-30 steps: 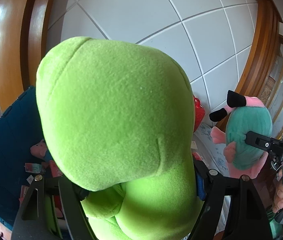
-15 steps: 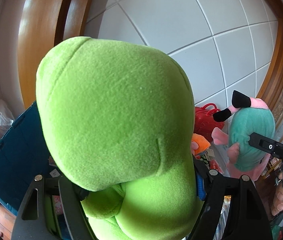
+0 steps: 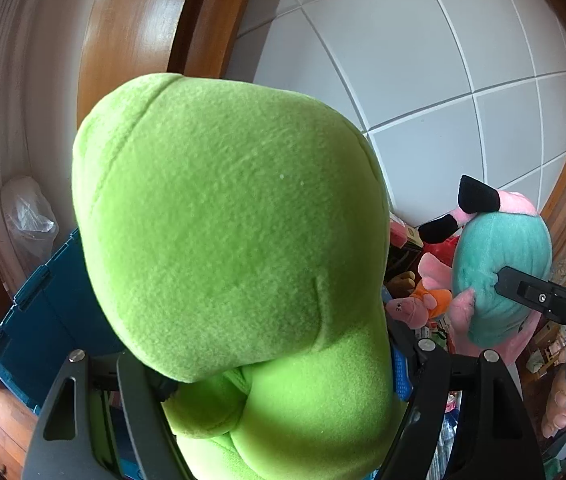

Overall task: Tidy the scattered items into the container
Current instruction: 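Lift the green frog with the left tool while the right tool lifts the teal pig toward the crate, then lower both plush toys into the crate and open both tools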

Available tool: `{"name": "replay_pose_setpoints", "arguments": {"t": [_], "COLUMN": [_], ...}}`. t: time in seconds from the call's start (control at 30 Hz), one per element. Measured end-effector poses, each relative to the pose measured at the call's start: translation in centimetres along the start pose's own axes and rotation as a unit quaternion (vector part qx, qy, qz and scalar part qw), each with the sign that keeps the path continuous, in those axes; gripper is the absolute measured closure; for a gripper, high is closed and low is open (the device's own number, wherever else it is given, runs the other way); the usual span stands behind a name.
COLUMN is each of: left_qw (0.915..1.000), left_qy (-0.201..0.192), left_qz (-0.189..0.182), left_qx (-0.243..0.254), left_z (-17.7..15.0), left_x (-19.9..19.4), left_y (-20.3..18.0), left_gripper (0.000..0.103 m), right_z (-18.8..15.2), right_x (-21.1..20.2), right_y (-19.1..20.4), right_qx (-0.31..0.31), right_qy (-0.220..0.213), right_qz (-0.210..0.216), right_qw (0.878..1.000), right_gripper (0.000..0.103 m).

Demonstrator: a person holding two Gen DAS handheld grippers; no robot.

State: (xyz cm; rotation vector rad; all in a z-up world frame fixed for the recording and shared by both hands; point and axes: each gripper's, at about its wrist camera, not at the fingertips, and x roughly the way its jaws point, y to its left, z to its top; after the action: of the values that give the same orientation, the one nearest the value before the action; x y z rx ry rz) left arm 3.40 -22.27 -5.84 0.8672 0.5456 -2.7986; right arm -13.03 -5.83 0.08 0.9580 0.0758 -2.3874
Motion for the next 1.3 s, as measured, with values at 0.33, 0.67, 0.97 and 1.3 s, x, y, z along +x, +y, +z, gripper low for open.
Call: {"name": "replay_pose_setpoints", "arguments": {"t": [0.33, 0.67, 0.97, 1.3], "left_qw": [0.9988, 0.9977, 0.9965, 0.9971], "left_qy": [0.003, 0.004, 0.017, 0.03], "left_qz": [0.039, 0.057, 0.072, 0.057], "left_qx": [-0.028, -0.036, -0.039, -0.041], "left_z": [0.9, 1.8, 2.6, 3.9], "left_x": [1.2, 2.3, 4.1, 5.9], "left_y": [5.4, 7.8, 9.3, 9.5], "left_gripper": [0.026, 0.026, 0.026, 0.02], "right_z": [2.5, 4.3, 6.4, 7.3], "right_x": [5.3, 10.7, 14.2, 15.7], "right_y": [4.5, 8.5, 9.4, 9.6], "right_qx": [-0.02, -0.034, -0.031, -0.032], "right_qy": [0.018, 0.03, 0.036, 0.035], "right_qz": [0.033, 0.061, 0.056, 0.04], "right_qw": [0.999, 0.997, 0.997, 0.998], "right_gripper": [0.02, 0.02, 0.02, 0.019]}}
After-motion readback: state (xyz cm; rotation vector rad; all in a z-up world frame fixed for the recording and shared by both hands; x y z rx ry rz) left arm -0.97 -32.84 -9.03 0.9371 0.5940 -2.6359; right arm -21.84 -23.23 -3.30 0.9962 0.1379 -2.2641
